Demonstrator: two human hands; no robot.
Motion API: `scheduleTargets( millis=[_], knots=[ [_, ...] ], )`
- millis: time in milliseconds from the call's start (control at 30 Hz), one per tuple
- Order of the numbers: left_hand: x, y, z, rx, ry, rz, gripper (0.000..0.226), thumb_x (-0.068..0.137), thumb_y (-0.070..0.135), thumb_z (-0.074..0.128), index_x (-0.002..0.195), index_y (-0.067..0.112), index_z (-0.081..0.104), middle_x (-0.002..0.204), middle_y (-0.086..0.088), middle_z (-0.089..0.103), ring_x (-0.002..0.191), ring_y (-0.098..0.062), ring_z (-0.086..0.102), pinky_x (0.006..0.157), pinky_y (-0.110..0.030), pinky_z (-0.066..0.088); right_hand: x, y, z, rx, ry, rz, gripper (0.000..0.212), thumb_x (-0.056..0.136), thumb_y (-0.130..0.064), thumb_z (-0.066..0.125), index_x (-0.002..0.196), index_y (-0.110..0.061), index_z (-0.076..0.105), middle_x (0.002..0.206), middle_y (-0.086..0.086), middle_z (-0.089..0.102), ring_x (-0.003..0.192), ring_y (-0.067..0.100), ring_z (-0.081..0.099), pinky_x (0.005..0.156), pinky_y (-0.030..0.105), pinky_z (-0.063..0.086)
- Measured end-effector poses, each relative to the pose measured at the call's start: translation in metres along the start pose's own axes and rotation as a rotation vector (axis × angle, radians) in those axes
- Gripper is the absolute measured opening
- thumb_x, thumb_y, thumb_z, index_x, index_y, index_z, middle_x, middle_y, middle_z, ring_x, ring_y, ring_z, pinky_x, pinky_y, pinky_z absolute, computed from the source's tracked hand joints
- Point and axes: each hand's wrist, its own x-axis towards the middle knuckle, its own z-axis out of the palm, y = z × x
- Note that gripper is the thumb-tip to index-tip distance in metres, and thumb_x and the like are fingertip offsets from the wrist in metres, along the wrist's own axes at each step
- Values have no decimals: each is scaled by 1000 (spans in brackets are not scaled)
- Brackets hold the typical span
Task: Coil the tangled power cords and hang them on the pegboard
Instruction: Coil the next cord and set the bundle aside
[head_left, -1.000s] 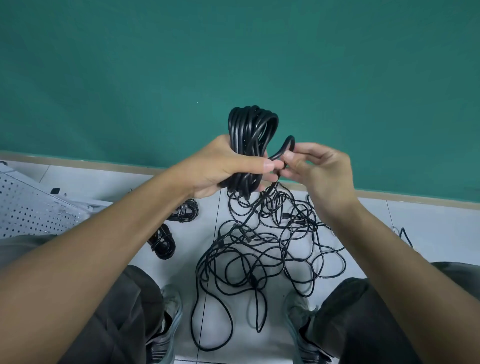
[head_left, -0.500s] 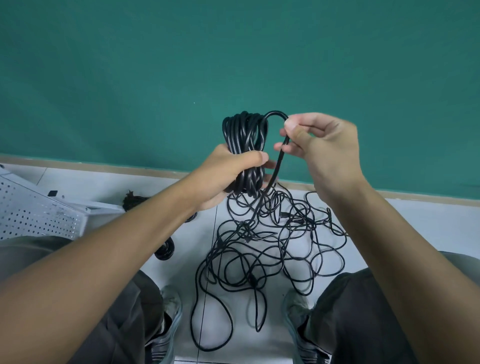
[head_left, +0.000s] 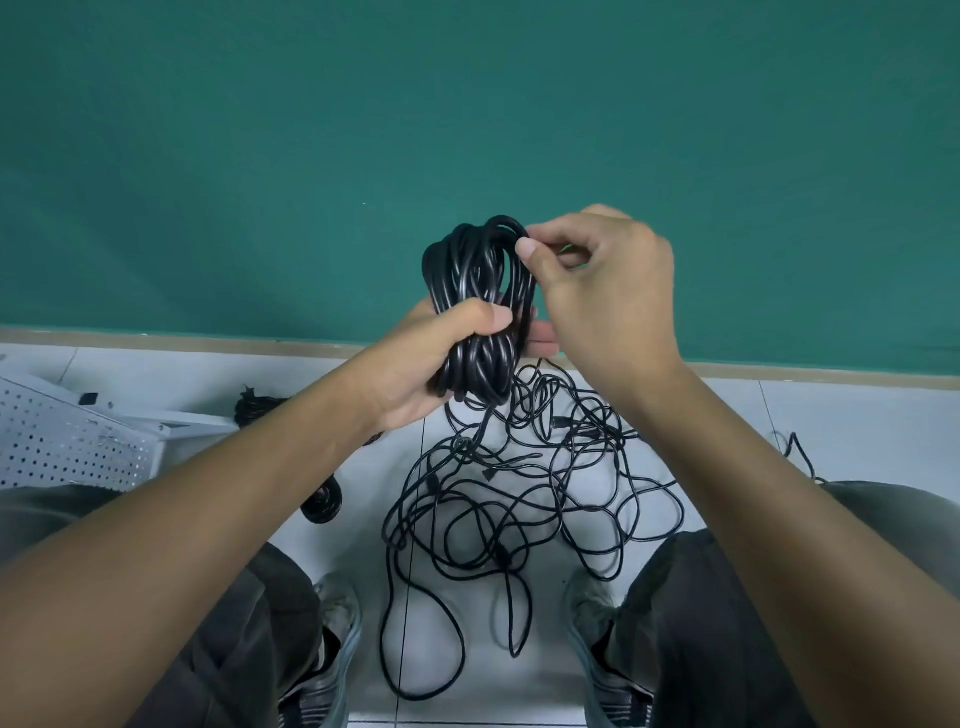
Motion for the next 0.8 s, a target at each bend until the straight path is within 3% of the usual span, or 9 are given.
scheduleTargets(
  millis=[100, 167, 267, 433, 533, 600, 700, 800],
  knots=[
    [1, -5, -3, -106, 0, 10, 49, 89, 21, 51, 130, -5, 54, 107, -12, 77, 100, -23, 75, 87, -30, 59, 0, 3, 1, -25, -58, 9, 10, 92, -21, 71, 89, -17, 80, 84, 0, 70, 73, 14, 66, 76, 36, 53],
    [6, -5, -9, -172, 29, 42, 51, 87, 24, 54, 130, -4, 55, 111, -12, 75, 96, -19, 74, 86, -31, 59, -1, 4, 1, 44, -131, 36, 13, 93, -22, 70, 86, -17, 79, 84, 1, 71, 73, 11, 70, 77, 38, 56],
    [11, 3, -15, -177, 46, 46, 65, 87, 31, 57, 138, -10, 52, 130, -24, 63, 85, -12, 67, 82, -30, 56, -8, 4, 2, 93, -270, 25, 21, 100, -30, 62, 92, -18, 78, 89, -2, 71, 79, -1, 67, 84, 25, 52],
    [14, 8, -23, -241, -24, -8, 27, 90, 26, 52, 108, 9, 65, 93, -1, 65, 78, -13, 63, 78, -28, 57, -14, 8, 1, 278, -383, 128, 42, 107, -43, 42, 95, -20, 75, 105, -3, 60, 101, 8, 64, 95, 47, 54],
    [15, 12, -24, -282, -30, -1, 23, 91, 25, 54, 107, 12, 65, 90, 2, 64, 80, -12, 63, 84, -29, 56, -19, 3, 2, 492, -483, 246, 37, 110, -48, 29, 109, -39, 65, 118, -8, 60, 105, 5, 67, 102, 46, 53],
    [17, 13, -25, -318, 18, 1, 23, 88, 27, 57, 105, 12, 61, 86, 3, 64, 78, -11, 64, 89, -30, 54, -27, 3, 10, 597, -591, 312, 41, 105, -61, 21, 124, -47, 56, 131, -13, 63, 118, 9, 65, 108, 46, 50],
    [18, 17, -29, -367, 80, 35, 18, 89, 26, 60, 102, 13, 58, 85, 3, 64, 80, -12, 68, 83, -28, 57, -42, 8, 25, 558, -746, 366, 85, 87, -82, 14, 147, -34, 49, 132, -7, 68, 124, 5, 62, 113, 46, 45],
    [17, 17, -33, -403, 192, 66, 9, 94, 20, 62, 96, 11, 61, 91, -1, 68, 81, -14, 72, 73, -27, 59, -48, 9, 30, 491, -789, 364, 95, 81, -85, 13, 137, -25, 61, 118, -7, 74, 118, 3, 64, 115, 45, 42]
  ],
)
